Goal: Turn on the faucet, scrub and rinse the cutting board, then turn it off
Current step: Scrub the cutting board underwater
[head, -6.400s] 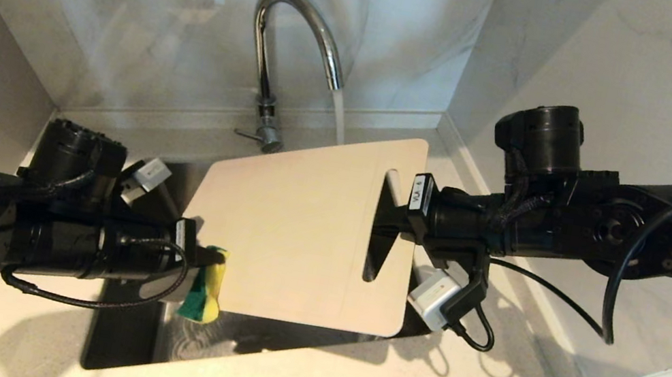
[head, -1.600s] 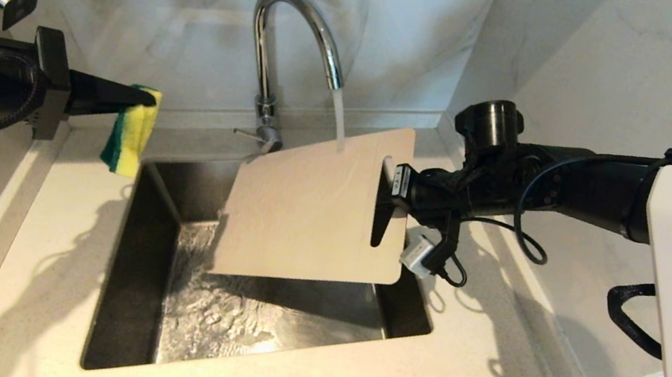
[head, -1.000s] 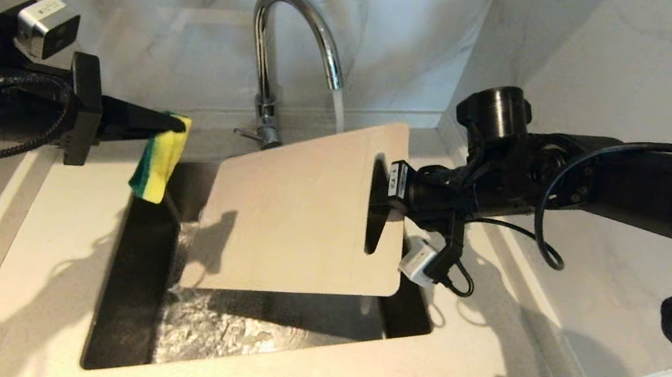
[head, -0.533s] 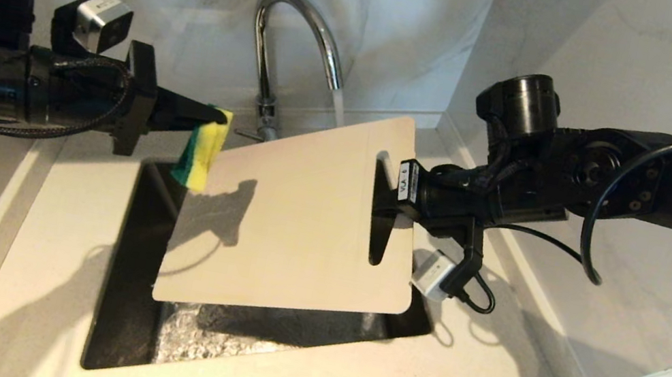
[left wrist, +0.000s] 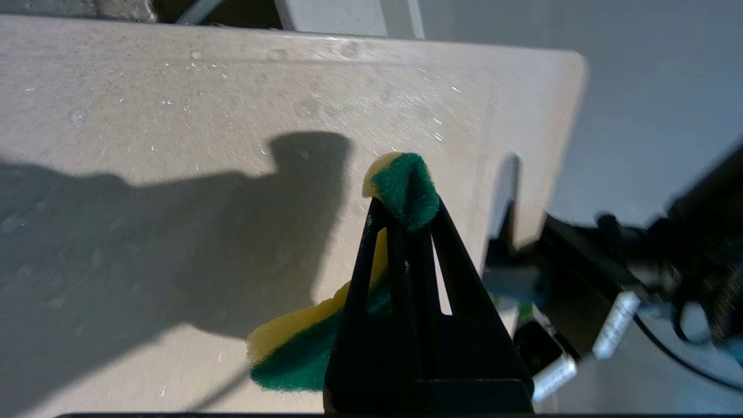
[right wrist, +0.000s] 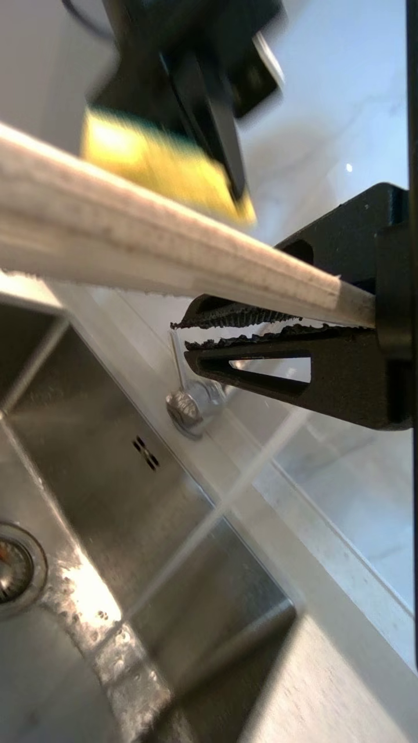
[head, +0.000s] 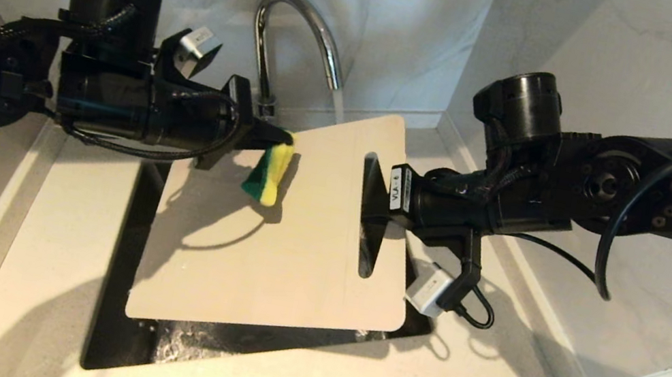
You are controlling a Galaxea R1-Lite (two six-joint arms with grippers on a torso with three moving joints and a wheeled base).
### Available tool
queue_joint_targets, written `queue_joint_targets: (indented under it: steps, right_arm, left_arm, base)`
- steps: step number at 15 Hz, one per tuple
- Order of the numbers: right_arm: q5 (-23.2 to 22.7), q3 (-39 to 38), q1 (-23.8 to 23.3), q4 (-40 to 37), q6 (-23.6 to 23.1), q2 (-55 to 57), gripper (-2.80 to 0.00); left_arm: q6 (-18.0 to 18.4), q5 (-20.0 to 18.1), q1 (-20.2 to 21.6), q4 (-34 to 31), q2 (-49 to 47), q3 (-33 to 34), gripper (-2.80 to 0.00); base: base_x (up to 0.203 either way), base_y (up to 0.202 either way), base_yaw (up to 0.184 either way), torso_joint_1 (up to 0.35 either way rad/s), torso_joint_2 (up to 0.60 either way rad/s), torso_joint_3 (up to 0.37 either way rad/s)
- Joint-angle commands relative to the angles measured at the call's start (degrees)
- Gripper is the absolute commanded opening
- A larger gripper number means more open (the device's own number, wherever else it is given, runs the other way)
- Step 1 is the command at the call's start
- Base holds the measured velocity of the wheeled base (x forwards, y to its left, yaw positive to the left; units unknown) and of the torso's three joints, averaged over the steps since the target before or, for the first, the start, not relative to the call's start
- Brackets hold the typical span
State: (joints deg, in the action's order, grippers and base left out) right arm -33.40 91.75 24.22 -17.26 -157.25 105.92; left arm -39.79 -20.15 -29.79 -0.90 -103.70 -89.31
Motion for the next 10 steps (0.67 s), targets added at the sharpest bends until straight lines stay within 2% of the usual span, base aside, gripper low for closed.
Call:
queue_joint_targets:
  steps: [1, 5, 10]
  right_arm:
    - [-0.2, -2.0, 0.0, 1.9, -0.9, -0.9, -2.80]
    - [-0.2, -2.1, 0.0, 2.1, -0.9, -0.8, -2.80]
    - [-0.2, -2.2, -0.1, 2.1, -0.9, -0.7, -2.80]
  left_arm:
    - [-0.2, 2.1, -1.3, 0.1, -4.1, -2.7, -2.80]
    - [-0.1, 2.4, -1.1, -0.1, -6.5, -3.5, -2.80]
    - [0.5, 2.3, 2.2, -0.1, -6.8, 0.0, -2.80]
  base:
    - [0.000, 0.000, 0.000, 0.000, 0.00, 0.000]
    - [0.000, 0.000, 0.000, 0.000, 0.00, 0.000]
    - [0.000, 0.000, 0.000, 0.000, 0.00, 0.000]
